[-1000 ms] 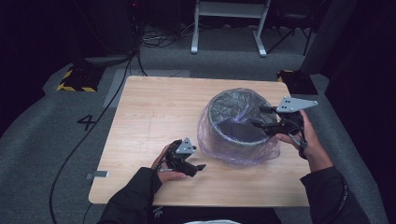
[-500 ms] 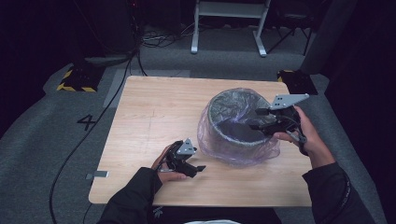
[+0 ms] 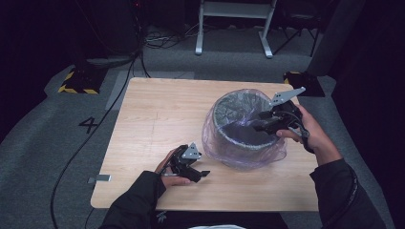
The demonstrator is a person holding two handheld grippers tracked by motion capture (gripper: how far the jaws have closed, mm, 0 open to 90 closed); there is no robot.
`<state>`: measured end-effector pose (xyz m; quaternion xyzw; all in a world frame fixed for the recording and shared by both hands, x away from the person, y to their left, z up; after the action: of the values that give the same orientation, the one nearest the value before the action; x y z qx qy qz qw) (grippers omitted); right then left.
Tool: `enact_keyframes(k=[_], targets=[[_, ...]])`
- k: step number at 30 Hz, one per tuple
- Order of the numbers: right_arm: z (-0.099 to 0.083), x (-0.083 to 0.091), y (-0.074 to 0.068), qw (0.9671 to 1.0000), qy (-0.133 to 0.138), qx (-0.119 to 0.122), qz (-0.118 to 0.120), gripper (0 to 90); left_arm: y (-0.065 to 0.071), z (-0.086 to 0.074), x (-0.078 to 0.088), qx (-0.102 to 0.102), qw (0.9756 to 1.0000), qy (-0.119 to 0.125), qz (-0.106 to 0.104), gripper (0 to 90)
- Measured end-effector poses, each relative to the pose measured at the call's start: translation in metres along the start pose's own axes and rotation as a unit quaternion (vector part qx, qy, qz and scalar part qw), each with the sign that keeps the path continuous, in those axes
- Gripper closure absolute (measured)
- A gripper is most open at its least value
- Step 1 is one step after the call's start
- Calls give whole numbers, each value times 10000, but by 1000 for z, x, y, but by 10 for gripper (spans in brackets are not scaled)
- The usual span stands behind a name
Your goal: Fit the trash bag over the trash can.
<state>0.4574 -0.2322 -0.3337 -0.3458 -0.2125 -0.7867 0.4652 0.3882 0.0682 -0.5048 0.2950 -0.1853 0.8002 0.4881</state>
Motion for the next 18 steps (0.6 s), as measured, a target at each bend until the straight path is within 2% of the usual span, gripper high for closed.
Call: enact_keyframes(k=[1, 6, 11, 15, 18], targets=[[2, -1, 2, 9999, -107, -25, -4, 416, 0, 0, 0, -4, 10000, -4, 4, 228], [8, -3, 7, 9995, -245, -151, -94, 418, 0, -1, 0, -22, 10000, -22, -4, 227], [13, -7, 12, 9979, -457, -163, -431, 420, 1, -2, -1, -34, 10000, -40, -25, 226], [14, -10, 18, 9968, -511, -169, -587, 445, 0, -2, -1, -44, 10000, -53, -22, 227], [14, -13, 21, 9967, -602, -127, -527, 449, 0, -2, -1, -40, 10000, -57, -16, 226]])
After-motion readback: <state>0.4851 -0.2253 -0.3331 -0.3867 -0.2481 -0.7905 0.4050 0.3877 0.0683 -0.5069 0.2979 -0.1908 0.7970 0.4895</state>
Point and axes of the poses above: each handheld gripper's, and its own axes: x roughly backward along the jaws, z roughly out of its top, y roughly to its right, the point moved 2 cm from there along -x, roughly forward along the jaws, and after that the axes turned 4 degrees about z, right-handed, at the moved point
